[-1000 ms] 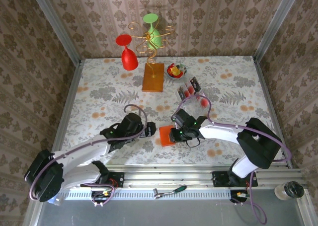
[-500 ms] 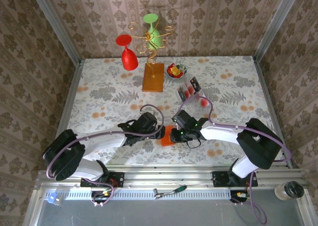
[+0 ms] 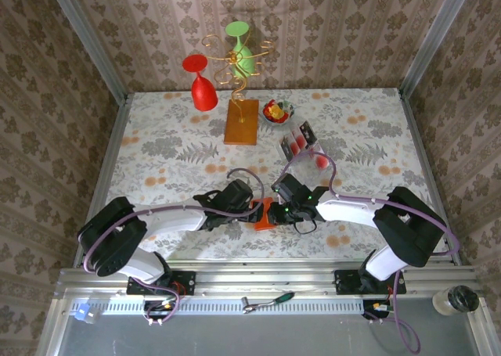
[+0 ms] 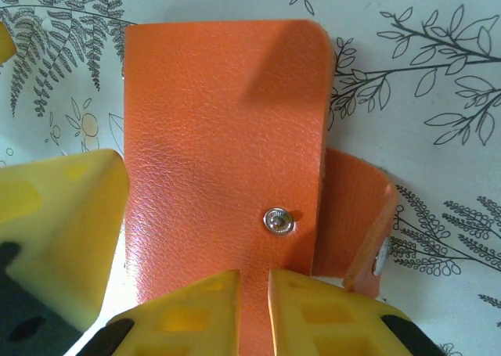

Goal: Put the credit cards into the card holder
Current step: Close the card holder at the center of the table.

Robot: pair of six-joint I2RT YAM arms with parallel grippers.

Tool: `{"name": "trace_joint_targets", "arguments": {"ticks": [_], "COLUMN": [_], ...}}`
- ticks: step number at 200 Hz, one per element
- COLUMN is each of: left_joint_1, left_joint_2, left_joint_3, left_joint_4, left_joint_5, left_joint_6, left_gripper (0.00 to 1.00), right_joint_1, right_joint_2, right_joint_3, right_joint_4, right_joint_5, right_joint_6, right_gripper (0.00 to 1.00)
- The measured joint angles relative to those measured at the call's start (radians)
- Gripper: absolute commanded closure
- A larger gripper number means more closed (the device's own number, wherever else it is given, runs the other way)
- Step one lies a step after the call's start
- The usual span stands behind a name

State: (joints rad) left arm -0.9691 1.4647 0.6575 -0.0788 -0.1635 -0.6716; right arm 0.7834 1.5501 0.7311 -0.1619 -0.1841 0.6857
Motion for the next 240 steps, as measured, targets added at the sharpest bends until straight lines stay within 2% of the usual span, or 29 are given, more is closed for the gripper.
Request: {"name": "trace_joint_targets", "arguments": {"ticks": [92,135,165,240], "left_joint_1": [-0.005,-0.016,-0.026,-0.047], "left_joint_2": [0.035,0.047,0.057,0.076], "left_joint_3": [0.000,0.006,0.012,0.032], "left_joint_4": [0.003,-0.002,-0.007,-0.027], "left_joint_5": [0.001,-0.018,-0.036,-0.060], "left_joint_6": [0.001,0.007,0.013,0.022], "left_gripper": [0.00,0.00,0.00,0.00], "right_joint_1": [-0.005,-0.103,-0.161,-0.144], "right_joint_2": [-0.008,-0.134,-0.200,-0.082], "right_joint_3": [0.000,-0.009,-0.008,0.019], "right_joint_4": [-0.002,-0.041,-0.073,-0.148], "right_joint_5": [-0.004,0.005,0.021,0.016], "right_joint_6": [0.003,0.003,-0.010,-0.071], "right_gripper": [0.80,0.78,0.74,0.63]}}
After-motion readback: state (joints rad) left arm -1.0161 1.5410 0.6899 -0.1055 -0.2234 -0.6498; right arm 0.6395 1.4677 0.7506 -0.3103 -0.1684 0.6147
